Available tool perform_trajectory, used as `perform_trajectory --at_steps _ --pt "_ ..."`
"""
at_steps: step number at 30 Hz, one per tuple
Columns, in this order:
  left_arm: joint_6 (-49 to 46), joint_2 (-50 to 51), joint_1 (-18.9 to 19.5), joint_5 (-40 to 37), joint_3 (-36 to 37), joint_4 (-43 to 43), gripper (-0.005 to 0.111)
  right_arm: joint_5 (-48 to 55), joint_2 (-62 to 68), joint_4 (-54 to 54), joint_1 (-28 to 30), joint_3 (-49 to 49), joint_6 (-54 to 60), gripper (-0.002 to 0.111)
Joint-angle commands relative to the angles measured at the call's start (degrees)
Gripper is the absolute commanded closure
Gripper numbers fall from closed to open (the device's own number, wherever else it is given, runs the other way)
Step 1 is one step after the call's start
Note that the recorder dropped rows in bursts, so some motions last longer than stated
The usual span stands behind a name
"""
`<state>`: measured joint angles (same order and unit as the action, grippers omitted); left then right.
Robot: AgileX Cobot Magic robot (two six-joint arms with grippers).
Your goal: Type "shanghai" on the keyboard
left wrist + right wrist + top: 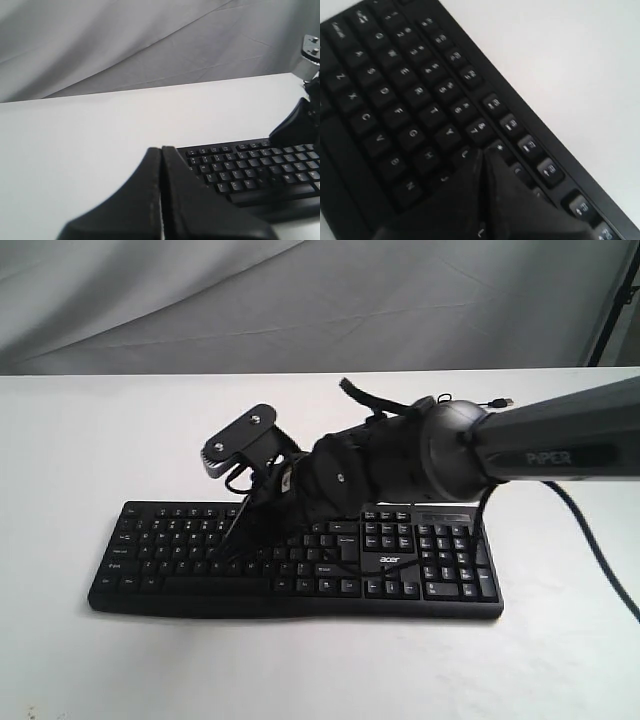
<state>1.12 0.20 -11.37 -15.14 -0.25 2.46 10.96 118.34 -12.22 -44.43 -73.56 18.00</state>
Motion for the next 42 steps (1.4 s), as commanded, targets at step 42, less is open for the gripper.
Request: perform_trajectory --at_steps 42 --pt "0.16 -0.20 -0.23 0.27 0.25 0.04 0.107 -6.52 -12.29 2.91 -1.48 9.62 0.01 0.108"
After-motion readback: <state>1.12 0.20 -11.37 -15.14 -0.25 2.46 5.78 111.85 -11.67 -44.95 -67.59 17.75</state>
